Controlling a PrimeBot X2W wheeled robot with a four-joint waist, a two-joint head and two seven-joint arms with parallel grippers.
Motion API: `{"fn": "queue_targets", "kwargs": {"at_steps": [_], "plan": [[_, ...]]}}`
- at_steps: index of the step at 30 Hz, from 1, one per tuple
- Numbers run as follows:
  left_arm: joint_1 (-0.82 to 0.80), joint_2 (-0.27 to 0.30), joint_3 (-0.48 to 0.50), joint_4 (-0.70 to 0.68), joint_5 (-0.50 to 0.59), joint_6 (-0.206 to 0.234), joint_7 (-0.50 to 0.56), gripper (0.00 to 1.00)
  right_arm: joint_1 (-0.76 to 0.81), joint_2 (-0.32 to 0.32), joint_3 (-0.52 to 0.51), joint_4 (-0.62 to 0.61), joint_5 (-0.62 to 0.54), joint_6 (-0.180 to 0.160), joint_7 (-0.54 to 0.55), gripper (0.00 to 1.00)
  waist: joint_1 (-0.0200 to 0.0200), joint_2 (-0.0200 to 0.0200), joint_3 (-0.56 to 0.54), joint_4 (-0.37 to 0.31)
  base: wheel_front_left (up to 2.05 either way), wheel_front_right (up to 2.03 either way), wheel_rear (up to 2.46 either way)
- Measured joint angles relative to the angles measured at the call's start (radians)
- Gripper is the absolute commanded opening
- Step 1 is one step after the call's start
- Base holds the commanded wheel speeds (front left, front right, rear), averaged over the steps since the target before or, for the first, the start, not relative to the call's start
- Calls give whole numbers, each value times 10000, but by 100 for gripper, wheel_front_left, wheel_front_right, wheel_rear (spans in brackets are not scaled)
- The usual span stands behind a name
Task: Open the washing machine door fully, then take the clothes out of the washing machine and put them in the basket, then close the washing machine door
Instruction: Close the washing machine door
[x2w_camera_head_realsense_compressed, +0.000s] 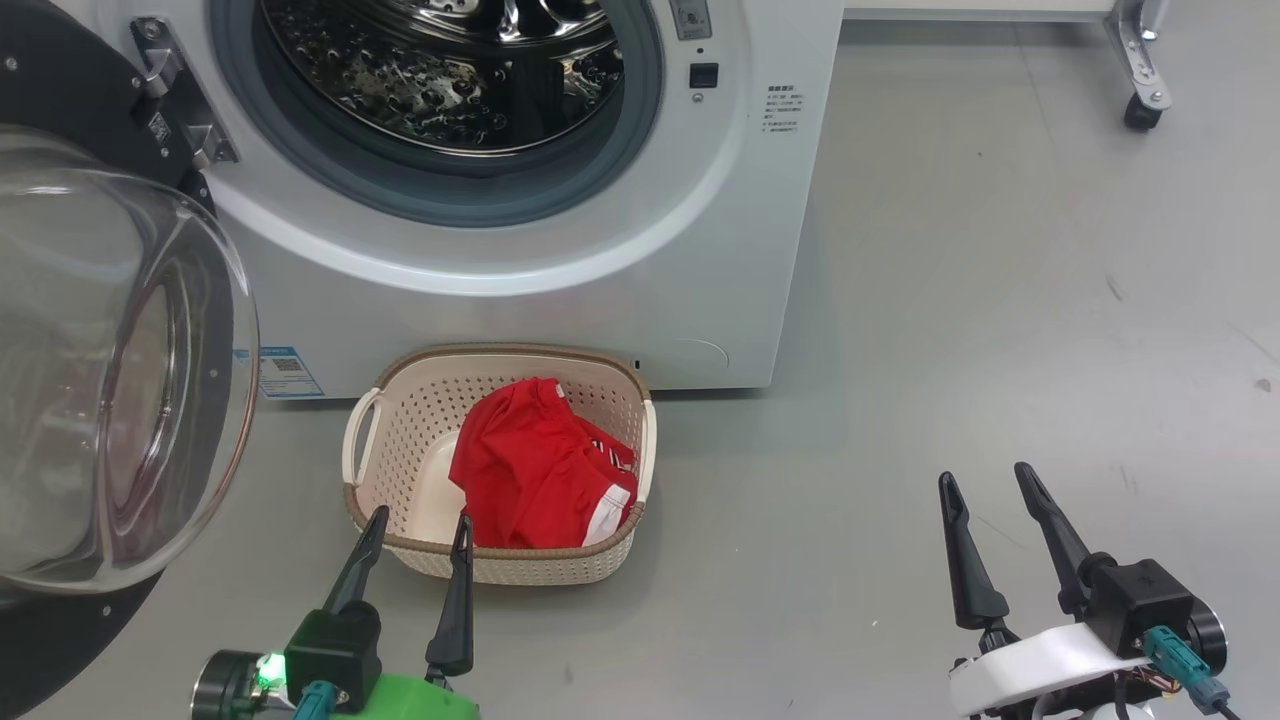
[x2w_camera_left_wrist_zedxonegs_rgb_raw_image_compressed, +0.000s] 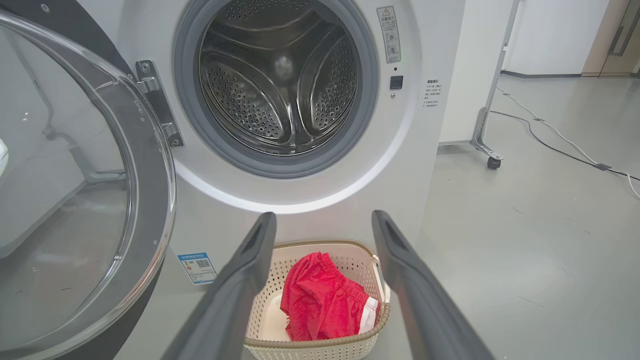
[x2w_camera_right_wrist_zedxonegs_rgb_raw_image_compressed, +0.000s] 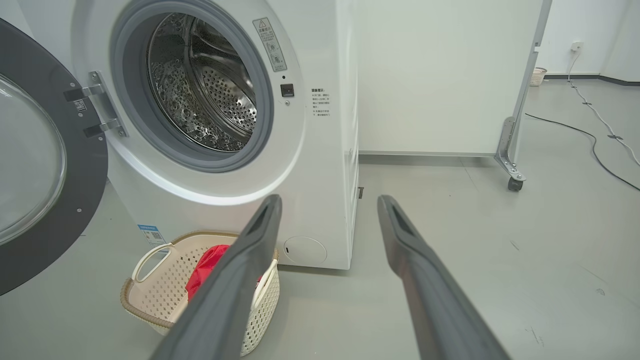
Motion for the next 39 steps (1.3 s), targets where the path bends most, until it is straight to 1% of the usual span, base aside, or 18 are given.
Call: {"fn": "queue_targets", "kwargs": {"at_steps": [7,17,29,39], "plan": [[-4,0,-35,0,-61,29,-44,100,62,-35,-46,-136,-19,-4,0,100,0,0,35,512,0,0,0],[-20,0,13,-19,-77,31,-102,100,129,-50,-123,-265,-52,0,0,100,0,0,115,1599,0,0,0],[-23,0,86,-88,-397,79,-224,100,156,-69,-138,-412,-207,10,0,100,0,0,229,2959,0,0,0],[-21,0,282,-73,-518,81,-311,100,155,-111,-56,-407,-297,23,0,100,0,0,308,3872,0,0,0]]}}
